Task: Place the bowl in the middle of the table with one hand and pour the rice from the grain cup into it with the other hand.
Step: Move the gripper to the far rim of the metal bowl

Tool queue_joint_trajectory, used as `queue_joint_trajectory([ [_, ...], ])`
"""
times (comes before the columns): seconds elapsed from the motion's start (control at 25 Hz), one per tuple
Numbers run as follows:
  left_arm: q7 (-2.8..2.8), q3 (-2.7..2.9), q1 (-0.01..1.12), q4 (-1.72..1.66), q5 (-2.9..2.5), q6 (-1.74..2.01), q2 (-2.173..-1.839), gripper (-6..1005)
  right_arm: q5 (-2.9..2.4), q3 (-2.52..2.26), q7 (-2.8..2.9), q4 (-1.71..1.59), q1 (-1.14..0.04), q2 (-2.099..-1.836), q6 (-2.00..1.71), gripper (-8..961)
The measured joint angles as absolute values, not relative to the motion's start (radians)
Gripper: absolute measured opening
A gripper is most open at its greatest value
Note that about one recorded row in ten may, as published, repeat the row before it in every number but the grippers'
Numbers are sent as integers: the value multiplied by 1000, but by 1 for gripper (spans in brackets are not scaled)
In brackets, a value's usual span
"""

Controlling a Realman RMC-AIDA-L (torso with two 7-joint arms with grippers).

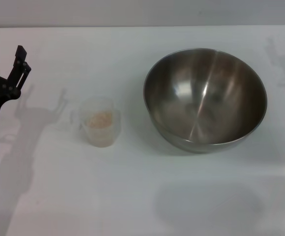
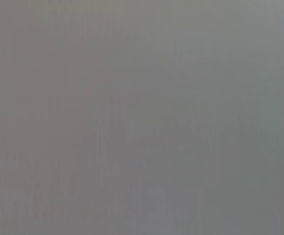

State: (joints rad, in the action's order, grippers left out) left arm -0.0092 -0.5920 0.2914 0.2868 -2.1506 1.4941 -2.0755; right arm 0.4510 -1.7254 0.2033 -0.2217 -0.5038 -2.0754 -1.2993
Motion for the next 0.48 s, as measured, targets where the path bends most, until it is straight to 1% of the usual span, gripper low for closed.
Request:
queue_joint_trajectory([
  [0.48,-9,-592,298,286,-2151,1494,-2074,845,451,-1703,202,-223,-506,-2074,-1299,747],
])
